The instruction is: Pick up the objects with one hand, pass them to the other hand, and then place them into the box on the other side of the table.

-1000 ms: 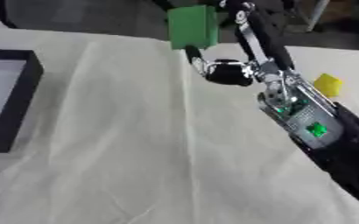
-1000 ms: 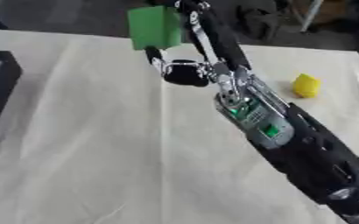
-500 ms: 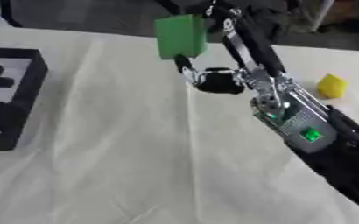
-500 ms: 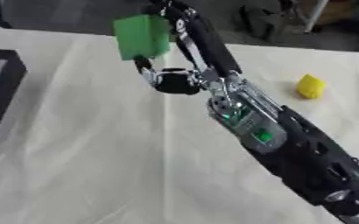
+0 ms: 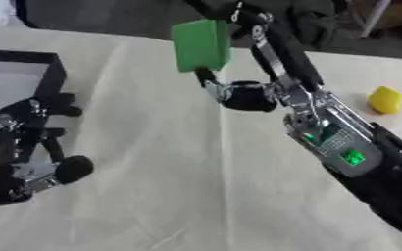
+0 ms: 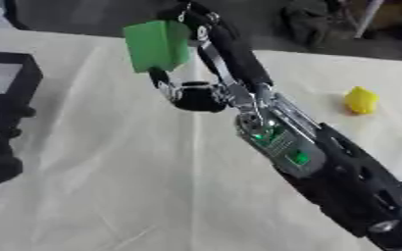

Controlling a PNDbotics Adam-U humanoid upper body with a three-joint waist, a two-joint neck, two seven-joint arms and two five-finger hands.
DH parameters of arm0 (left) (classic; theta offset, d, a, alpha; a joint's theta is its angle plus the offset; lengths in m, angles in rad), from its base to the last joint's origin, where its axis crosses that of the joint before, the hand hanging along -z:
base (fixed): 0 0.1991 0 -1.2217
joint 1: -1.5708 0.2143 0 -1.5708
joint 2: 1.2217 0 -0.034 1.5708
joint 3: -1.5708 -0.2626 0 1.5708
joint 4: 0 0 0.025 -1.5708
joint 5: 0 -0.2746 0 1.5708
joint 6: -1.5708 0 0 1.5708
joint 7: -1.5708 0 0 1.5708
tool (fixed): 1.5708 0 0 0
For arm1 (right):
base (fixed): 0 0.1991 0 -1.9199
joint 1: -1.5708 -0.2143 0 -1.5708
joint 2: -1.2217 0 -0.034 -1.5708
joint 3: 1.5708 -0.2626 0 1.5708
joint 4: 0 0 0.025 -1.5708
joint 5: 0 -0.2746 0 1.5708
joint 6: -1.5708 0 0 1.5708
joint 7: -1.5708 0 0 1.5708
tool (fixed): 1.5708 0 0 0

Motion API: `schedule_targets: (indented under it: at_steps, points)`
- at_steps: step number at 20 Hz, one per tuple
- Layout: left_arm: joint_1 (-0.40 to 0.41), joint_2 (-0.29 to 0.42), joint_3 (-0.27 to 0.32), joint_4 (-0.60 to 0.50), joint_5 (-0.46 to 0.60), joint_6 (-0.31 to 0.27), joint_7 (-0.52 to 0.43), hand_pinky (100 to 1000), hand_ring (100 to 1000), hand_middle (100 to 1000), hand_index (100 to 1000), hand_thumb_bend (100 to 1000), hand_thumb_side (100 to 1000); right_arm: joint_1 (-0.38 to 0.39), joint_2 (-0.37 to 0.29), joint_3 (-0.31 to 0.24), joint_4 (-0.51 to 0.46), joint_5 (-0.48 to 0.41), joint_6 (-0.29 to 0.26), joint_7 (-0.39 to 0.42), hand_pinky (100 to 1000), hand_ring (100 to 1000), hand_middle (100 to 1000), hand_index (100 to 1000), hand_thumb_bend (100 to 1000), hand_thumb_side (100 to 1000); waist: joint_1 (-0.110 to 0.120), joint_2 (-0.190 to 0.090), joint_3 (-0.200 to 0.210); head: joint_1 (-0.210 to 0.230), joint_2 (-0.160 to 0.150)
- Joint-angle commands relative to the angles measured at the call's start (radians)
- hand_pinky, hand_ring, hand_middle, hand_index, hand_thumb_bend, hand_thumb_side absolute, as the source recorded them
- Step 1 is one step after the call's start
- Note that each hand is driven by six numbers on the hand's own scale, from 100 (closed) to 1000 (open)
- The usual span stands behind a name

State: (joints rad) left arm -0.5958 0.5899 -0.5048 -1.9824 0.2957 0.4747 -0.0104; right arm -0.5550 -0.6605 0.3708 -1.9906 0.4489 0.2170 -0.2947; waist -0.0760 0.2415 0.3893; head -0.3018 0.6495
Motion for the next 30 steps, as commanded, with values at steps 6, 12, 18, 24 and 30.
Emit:
schedule_targets:
  at_steps: [6,12,18,24,30]
  points:
    - [-0.050,-0.024,-0.037,-0.018,-0.020,0.006,-0.011,937,398,803,915,858,448,-0.023,0.009,0.033,-0.009,0.024,-0.030,-0.011,664,490,382,439,100,100,0.004,-0.010,0.002,0.020,-0.011]
    - [-0.082,-0.056,-0.055,-0.018,-0.045,-0.012,-0.015,942,394,800,913,891,437,-0.021,0.024,0.064,-0.009,0.055,-0.053,-0.024,670,489,381,436,100,100,0.002,-0.008,0.006,0.029,-0.013]
    - [-0.107,-0.078,-0.063,-0.018,-0.086,-0.030,-0.024,944,391,800,913,886,427,-0.024,0.029,0.080,-0.009,0.090,-0.072,-0.037,673,493,382,435,100,100,0.000,-0.007,0.009,0.033,-0.016]
    - [-0.118,-0.089,-0.065,-0.018,-0.134,-0.008,0.056,945,388,803,914,887,432,-0.024,0.033,0.098,-0.009,0.121,-0.088,-0.050,677,503,381,433,100,100,-0.003,-0.005,0.011,0.037,-0.022]
    - [-0.132,-0.096,-0.074,-0.018,-0.163,0.030,0.157,945,385,804,914,856,445,-0.017,0.041,0.122,-0.009,0.159,-0.103,-0.078,681,498,379,426,100,100,-0.005,-0.006,0.010,0.045,-0.028]
